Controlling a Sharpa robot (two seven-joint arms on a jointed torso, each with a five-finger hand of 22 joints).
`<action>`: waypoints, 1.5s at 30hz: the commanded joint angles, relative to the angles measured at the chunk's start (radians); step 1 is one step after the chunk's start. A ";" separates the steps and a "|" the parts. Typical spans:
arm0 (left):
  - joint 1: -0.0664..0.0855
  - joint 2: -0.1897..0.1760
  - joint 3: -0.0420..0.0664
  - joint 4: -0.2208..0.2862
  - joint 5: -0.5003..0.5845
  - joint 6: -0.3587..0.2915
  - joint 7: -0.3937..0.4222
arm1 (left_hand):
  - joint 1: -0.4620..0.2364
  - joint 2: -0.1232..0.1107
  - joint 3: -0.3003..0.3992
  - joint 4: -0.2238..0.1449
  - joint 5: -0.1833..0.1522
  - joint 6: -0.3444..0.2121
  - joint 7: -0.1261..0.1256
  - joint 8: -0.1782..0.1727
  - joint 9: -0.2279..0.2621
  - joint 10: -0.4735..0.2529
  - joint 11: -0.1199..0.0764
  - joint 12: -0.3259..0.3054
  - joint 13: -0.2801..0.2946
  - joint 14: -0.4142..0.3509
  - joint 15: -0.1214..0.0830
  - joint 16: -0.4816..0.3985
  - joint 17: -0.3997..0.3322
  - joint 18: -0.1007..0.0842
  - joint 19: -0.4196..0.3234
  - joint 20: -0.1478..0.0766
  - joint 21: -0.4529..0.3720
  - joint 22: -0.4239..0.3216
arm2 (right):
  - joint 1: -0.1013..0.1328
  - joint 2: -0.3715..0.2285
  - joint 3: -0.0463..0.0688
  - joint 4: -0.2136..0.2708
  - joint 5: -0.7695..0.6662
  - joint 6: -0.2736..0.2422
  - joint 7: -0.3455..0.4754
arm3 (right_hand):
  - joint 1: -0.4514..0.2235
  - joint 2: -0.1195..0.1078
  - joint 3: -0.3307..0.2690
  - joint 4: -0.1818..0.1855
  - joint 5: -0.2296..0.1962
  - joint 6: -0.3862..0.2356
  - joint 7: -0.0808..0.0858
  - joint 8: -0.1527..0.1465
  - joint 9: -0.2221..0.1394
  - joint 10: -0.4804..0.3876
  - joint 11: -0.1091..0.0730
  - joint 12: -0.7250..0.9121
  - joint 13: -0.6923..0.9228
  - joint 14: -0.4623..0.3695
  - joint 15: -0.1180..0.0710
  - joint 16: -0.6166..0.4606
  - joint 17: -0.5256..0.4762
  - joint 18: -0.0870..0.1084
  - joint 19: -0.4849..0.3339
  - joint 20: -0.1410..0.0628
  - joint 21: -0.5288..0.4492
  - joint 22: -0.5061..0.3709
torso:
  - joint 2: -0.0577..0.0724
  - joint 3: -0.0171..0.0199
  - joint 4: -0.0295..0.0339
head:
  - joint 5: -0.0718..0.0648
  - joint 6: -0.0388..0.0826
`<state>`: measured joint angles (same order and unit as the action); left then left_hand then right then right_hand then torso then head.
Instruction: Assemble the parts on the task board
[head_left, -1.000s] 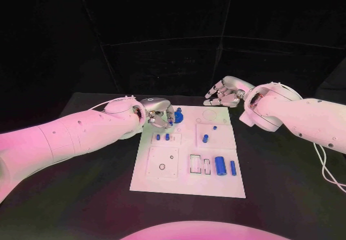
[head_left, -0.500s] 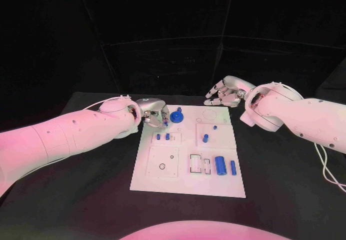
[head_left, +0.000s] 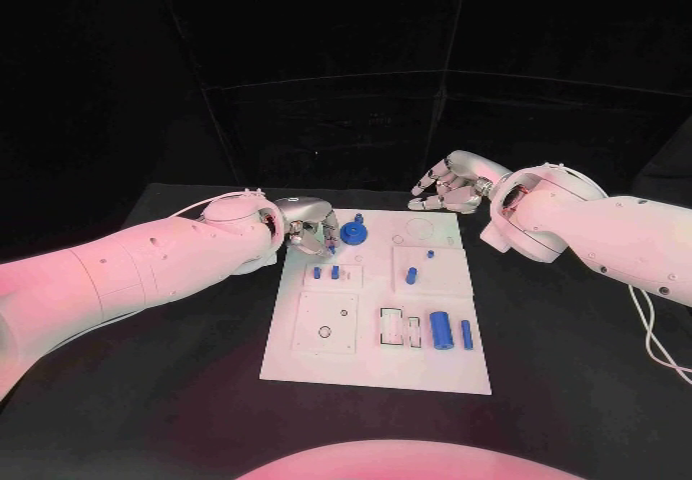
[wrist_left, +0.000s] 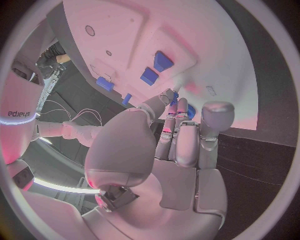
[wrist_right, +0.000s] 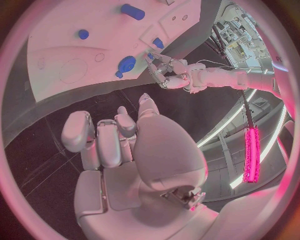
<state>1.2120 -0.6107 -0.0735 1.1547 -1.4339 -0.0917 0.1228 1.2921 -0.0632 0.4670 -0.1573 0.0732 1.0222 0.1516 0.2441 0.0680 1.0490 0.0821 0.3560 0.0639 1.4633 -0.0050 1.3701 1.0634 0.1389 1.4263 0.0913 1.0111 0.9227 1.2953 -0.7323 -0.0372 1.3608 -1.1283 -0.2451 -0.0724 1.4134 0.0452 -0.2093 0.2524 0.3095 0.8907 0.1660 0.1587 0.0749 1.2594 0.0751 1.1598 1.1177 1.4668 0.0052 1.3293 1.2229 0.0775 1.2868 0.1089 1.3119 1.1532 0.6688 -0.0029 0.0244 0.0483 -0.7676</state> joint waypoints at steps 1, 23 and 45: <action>0.001 0.008 0.000 -0.010 0.005 0.023 -0.009 | -0.004 -0.009 0.002 -0.001 -0.001 0.007 -0.001 -0.003 0.001 0.008 -0.001 -0.005 0.001 0.016 -0.002 -0.001 -0.002 -0.012 0.006 -0.002 0.003 0.000 | 0.002 0.000 0.001 0.001 0.000 0.002 0.007 | 0.001 0.008 -0.005 0.000 0.006 -0.006 -0.003 0.003 -0.001 -0.002 0.000 0.001 0.001 0.029 -0.007 -0.004 0.001 0.019 -0.008 0.000 -0.004 0.000 | 0.000 -0.0004 0.0003 | -0.001 0.001; -0.003 0.024 0.000 -0.030 0.005 0.058 -0.023 | -0.005 -0.010 0.002 -0.001 -0.001 0.007 -0.002 -0.004 0.001 0.008 -0.001 -0.006 0.001 0.015 -0.002 -0.002 -0.005 -0.012 0.005 -0.002 0.002 -0.002 | 0.002 -0.001 0.001 0.002 0.000 0.003 0.005 | 0.001 0.008 -0.005 0.000 0.006 -0.006 -0.003 0.003 -0.001 -0.002 0.000 0.001 0.001 0.029 -0.007 -0.004 0.001 0.019 -0.008 0.000 -0.004 0.000 | 0.000 -0.0007 0.0014 | 0.001 -0.004; -0.003 0.027 -0.001 -0.022 0.005 0.052 -0.020 | -0.008 -0.015 0.000 -0.004 -0.004 0.007 -0.002 -0.014 0.000 0.014 -0.001 -0.017 0.002 0.014 -0.003 -0.003 -0.009 -0.013 0.003 -0.003 0.009 0.009 | 0.002 0.001 0.001 0.001 0.000 0.002 0.006 | 0.001 0.008 -0.005 0.000 0.006 -0.006 -0.003 0.003 -0.001 -0.002 0.000 0.001 0.001 0.029 -0.007 -0.004 0.001 0.019 -0.008 0.000 -0.004 0.000 | 0.000 -0.0001 0.0012 | -0.002 -0.004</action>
<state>1.2073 -0.5850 -0.0744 1.1294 -1.4327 -0.0419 0.1031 1.2841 -0.0712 0.4669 -0.1574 0.0732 1.0256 0.1479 0.2374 0.0691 1.0597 0.0786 0.3463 0.0656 1.4633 -0.0050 1.3701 1.0557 0.1389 1.4262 0.0914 1.0157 0.9307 1.2953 -0.7321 -0.0372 1.3613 -1.1283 -0.2450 -0.0727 1.4134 0.0452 -0.2093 0.2524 0.3094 0.8907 0.1660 0.1587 0.0749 1.2594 0.0751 1.1598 1.1177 1.4668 0.0052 1.3294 1.2229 0.0775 1.2867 0.1089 1.3119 1.1532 0.6686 -0.0031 0.0249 0.0464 -0.7718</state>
